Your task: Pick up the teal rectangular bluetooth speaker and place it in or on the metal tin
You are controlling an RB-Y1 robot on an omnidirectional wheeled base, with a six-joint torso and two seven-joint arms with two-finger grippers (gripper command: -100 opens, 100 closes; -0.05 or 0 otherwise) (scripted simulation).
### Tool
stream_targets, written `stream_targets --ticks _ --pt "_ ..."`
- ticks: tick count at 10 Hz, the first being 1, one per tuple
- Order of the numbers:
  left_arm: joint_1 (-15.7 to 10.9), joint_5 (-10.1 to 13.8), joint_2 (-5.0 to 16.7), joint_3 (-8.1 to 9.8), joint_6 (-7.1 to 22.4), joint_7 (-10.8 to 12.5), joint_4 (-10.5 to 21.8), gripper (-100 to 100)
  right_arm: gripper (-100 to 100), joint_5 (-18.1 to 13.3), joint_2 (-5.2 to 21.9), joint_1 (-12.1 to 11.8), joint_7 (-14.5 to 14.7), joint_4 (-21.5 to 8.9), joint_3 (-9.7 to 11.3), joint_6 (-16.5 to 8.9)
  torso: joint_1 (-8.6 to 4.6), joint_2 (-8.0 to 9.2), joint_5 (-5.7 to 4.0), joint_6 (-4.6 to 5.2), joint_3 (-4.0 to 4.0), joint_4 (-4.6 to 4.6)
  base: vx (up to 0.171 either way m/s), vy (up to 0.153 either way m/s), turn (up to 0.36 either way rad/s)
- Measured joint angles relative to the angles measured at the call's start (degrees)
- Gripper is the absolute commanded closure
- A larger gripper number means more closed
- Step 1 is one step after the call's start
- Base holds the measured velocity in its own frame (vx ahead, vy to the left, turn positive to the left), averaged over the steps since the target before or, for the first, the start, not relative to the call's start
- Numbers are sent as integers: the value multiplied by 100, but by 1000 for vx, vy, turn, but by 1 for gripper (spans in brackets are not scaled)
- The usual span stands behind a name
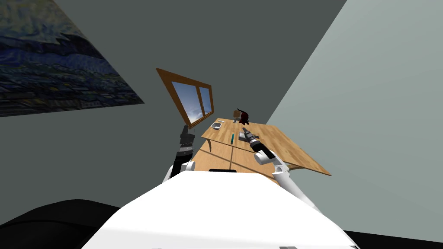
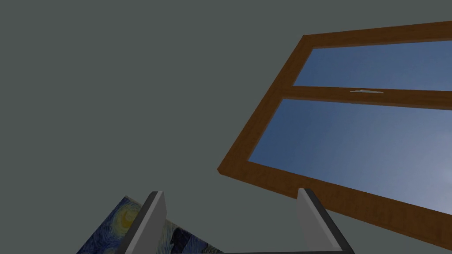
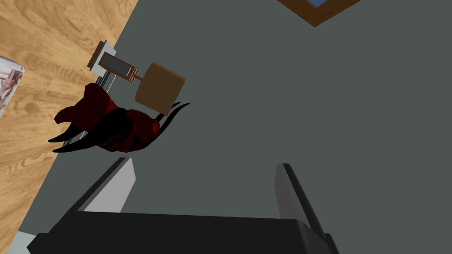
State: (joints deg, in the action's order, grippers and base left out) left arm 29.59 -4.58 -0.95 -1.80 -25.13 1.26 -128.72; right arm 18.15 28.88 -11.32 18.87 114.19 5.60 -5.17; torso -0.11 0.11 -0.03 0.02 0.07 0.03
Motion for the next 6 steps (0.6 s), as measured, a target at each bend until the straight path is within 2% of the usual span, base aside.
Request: stream_targets --ticks 1,3,4,5,6 --pt "-1 0 0 0 0 0 0 0 -100 140 163 70 81 -147 32 -156 -1 0 0 -3 0 0 -63 0 299" --pt "0 0 0 0 0 0 0 0 -100 405 443 118 286 -299 86 -503 0 3 1 3 2 1 -32 -6 7" --pt "1 0 0 0 0 0 0 0 -100 436 462 206 307 -437 114 -565 1 -6 0 2 -3 -1 -21 2 155" --pt "0 0 0 0 0 0 0 0 -100 546 550 381 391 -721 195 -649 3 -11 1 -3 -6 -2 -19 -4 119" --pt "1 0 0 0 0 0 0 0 -100 631 642 407 444 -784 207 -762 2 -10 1 1 -6 -2 -22 -2 146"
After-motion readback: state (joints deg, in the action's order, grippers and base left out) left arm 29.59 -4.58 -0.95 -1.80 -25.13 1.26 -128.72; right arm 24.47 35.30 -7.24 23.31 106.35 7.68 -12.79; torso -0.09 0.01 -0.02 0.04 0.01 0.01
